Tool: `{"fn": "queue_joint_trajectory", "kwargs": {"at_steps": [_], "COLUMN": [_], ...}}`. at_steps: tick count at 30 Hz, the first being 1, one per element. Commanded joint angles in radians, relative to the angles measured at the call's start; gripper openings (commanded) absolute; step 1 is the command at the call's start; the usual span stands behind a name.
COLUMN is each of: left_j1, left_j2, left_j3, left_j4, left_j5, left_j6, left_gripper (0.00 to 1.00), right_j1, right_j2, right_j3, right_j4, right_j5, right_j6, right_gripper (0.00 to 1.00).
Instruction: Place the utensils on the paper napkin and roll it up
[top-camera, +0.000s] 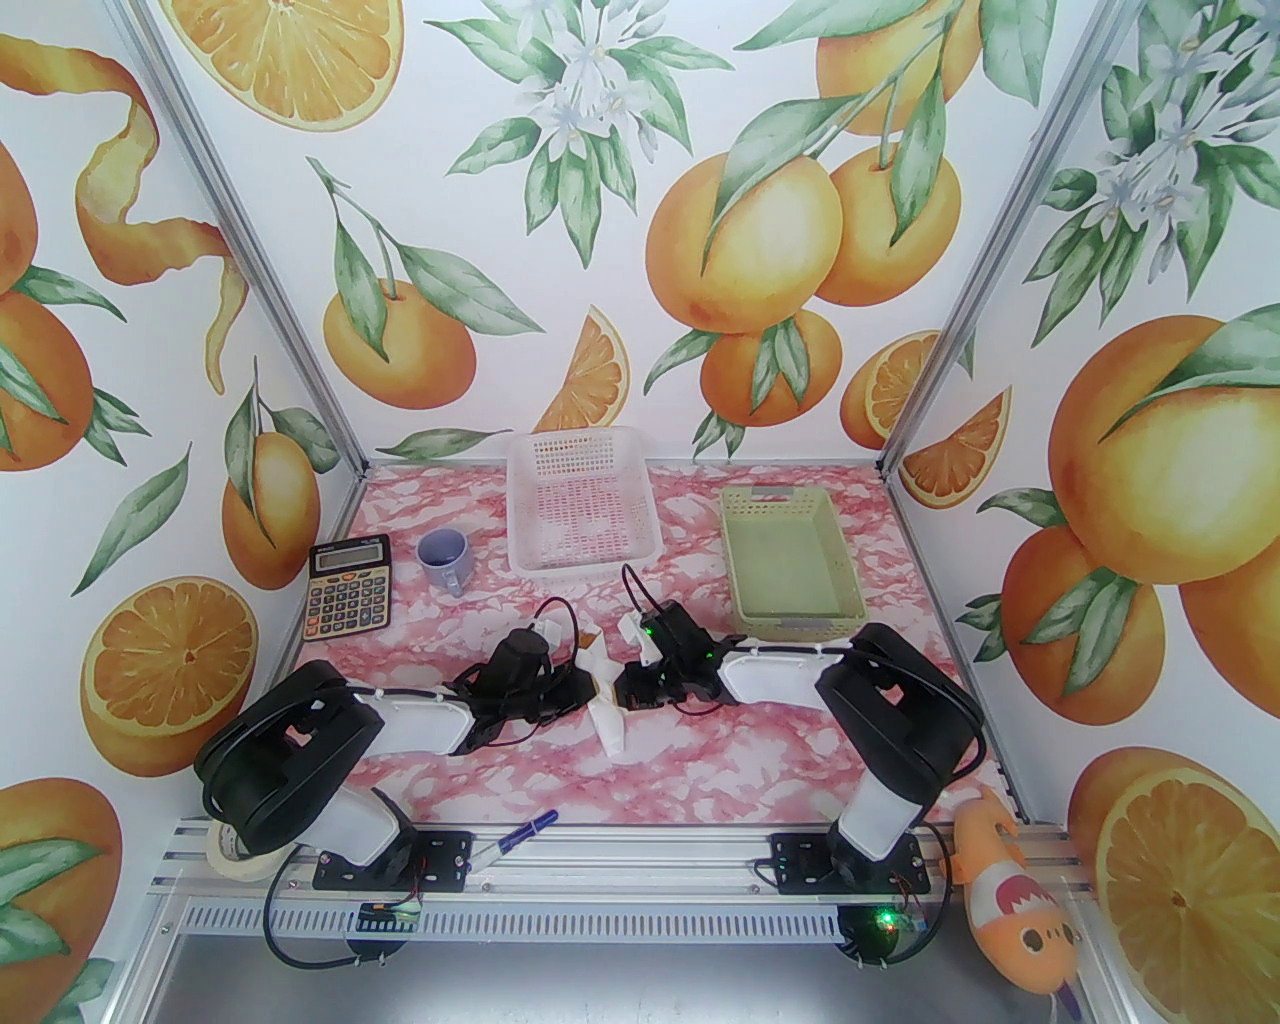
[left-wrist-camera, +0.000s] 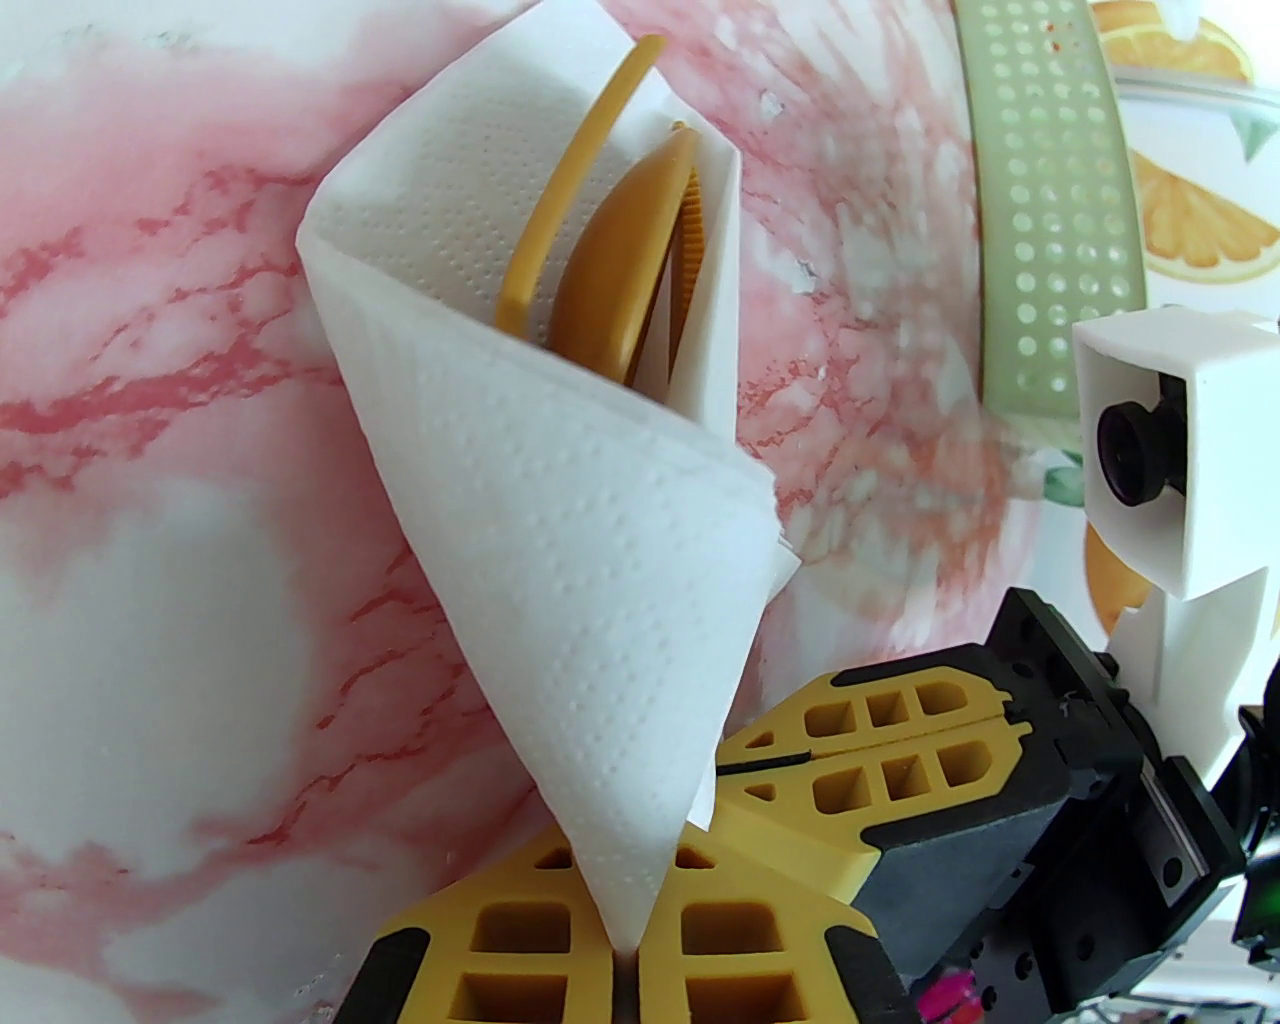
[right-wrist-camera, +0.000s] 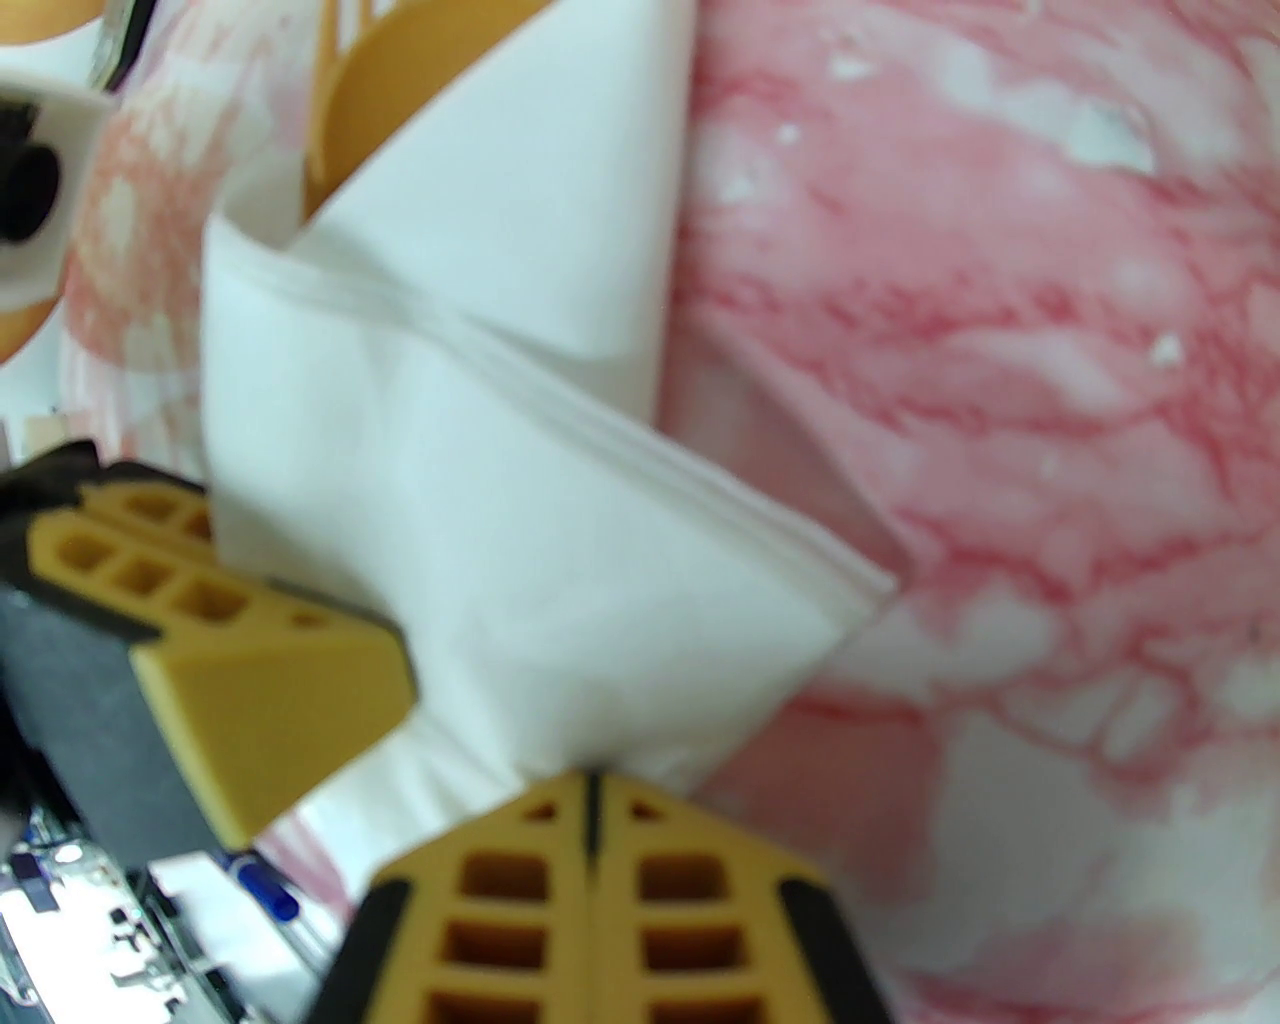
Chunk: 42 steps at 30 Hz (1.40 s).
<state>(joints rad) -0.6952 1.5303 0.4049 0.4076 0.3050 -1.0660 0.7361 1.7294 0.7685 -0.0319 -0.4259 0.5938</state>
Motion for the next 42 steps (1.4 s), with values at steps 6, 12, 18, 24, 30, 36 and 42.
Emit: {"fn": "queue_joint_trajectory", "kwargs": {"at_steps": [6,12,18,24,30,36,42], "left_j1": [-0.001,0.004,0.004,0.006,0.008,0.007,0.001], "left_j2": [-0.107,-0.246,-0.429,-0.672,-0.757,-0.675,-0.586], "left_j3": [0.004,-0.014,-0.013,0.012,0.152,0.312,0.399], "left_j4": [-0.014,-0.031,-0.052,-0.050,-0.029,0.052,0.122], "left_j5": [-0.053,-0.073,-0.050,-0.064,0.005,0.147,0.207], "left_j6": [0.081,0.156,0.286,0.453,0.652,0.746,0.747], "left_gripper": [0.00,0.00,0.00,0.00,0.00,0.00,0.00], "right_j1": [-0.074,-0.209,-0.273,-0.272,-0.266,-0.182,-0.100], "right_j2": [-0.139,-0.328,-0.523,-0.653,-0.706,-0.724,-0.753], "right_j3": [-0.100,-0.239,-0.299,-0.329,-0.351,-0.308,-0.180], "right_j4": [0.073,0.260,0.368,0.567,0.909,0.997,0.724], "right_j5": [-0.071,-0.188,-0.295,-0.350,-0.370,-0.350,-0.248], "right_j6": [0.026,0.058,0.039,0.064,0.129,-0.038,-0.311], "right_gripper": [0.23,0.51,0.73,0.89,1.00,1.00,1.00]}}
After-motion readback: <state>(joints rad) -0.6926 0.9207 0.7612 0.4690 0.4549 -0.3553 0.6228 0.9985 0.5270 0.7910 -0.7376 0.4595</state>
